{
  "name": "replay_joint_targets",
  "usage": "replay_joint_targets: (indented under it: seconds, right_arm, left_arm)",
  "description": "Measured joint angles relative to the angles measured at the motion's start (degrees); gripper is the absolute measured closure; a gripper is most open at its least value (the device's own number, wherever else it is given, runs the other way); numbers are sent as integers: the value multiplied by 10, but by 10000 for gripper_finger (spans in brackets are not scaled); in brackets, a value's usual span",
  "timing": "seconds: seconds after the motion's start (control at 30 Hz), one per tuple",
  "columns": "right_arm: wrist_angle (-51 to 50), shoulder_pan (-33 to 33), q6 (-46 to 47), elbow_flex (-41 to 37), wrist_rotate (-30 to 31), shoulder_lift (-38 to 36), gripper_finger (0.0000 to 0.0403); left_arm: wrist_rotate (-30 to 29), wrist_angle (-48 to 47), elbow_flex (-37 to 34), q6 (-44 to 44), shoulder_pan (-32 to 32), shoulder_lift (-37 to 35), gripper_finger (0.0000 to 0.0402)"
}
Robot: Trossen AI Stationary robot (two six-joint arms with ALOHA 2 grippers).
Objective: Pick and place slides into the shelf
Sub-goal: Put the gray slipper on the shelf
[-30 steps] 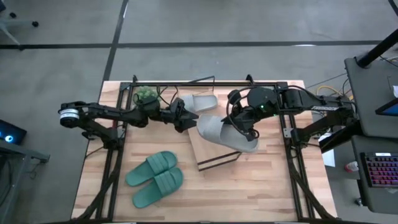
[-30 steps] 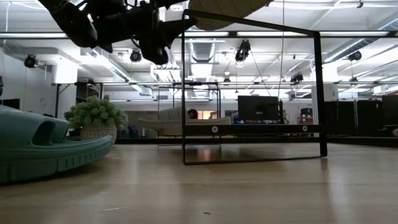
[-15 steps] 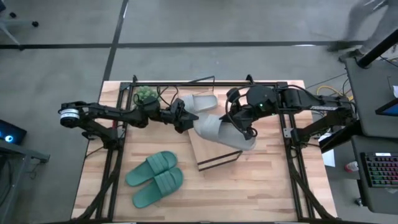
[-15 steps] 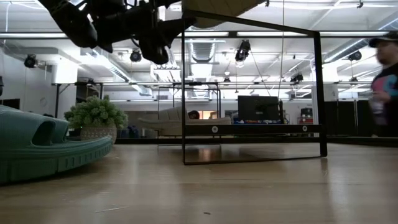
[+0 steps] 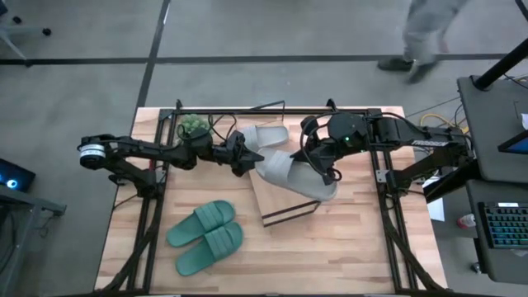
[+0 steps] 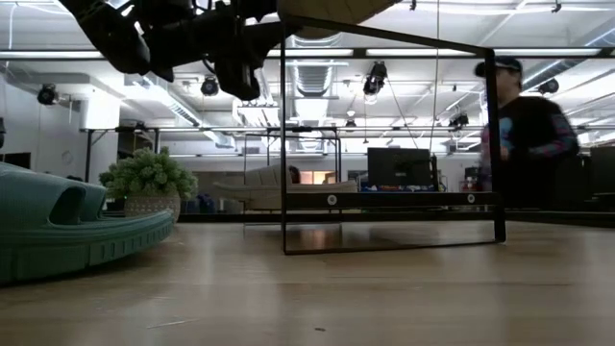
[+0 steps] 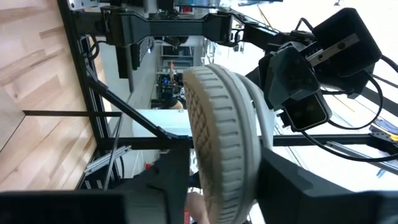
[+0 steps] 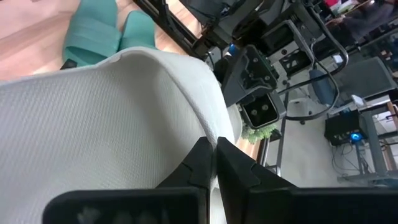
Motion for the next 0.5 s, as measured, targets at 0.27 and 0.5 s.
replay_joint_targets:
  seconds: [0.27,0.5]
  right_arm:
    - [13,0,0,0,0,0,394]
    - [11,0,0,0,0,-1,394]
  left_arm:
    - [-3,-4,-1,18,0,0,354]
    - [-4,-31,3,54,0,0,381]
